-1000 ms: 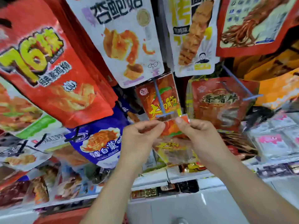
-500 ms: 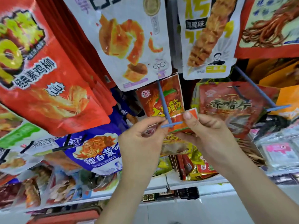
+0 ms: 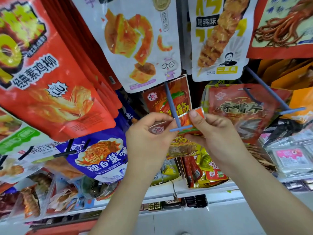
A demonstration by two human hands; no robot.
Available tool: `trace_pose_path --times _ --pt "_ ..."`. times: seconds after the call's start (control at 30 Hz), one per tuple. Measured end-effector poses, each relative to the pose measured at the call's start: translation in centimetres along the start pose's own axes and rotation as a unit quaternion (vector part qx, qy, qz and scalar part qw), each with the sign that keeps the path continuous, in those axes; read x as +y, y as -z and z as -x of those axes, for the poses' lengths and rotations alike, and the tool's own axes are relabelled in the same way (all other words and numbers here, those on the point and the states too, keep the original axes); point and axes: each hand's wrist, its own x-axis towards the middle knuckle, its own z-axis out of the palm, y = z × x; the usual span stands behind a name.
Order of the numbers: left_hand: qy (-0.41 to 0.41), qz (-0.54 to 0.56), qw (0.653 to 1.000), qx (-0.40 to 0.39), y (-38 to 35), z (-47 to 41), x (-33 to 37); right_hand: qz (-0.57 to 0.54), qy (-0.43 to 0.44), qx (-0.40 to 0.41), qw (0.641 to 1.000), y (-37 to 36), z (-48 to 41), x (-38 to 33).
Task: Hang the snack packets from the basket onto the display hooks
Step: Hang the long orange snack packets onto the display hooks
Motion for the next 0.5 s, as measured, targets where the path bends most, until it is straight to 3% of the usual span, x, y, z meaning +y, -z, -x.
trace_pose_path --times 0.23,0.5 --pt "0.041 0.057 0.994 -0.08 1.0 -1.5 -0.1 0.001 -0.015 0.019 1.0 0.4 -0.7 -0.1" --pt "-0.002 0.042 0.998 -0.044 1.5 -0.7 -0.2 0.02 0.017 0.026 0.999 -0.3 -0.2 0.0"
